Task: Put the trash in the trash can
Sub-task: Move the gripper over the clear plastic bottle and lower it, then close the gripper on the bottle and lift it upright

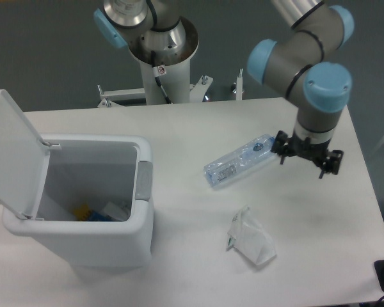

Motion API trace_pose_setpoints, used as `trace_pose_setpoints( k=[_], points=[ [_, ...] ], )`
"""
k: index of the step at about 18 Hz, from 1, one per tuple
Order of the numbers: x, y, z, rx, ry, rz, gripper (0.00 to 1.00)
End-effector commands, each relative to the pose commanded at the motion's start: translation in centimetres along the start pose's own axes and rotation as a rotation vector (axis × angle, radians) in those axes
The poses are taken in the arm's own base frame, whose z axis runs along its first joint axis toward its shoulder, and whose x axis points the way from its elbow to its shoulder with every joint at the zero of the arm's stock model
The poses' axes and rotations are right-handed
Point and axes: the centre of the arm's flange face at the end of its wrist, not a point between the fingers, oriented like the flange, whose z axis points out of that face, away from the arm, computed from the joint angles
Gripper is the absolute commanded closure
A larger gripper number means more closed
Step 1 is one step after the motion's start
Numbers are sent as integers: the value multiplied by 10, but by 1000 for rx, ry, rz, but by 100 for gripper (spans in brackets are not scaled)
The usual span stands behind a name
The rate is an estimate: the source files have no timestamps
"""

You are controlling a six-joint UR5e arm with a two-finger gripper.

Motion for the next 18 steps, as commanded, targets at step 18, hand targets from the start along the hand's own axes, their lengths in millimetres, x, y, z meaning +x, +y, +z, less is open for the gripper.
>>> trace_pose_setpoints(
  k=[18],
  points=[
    [131, -9, 56, -60, 153, 291, 0]
  ],
)
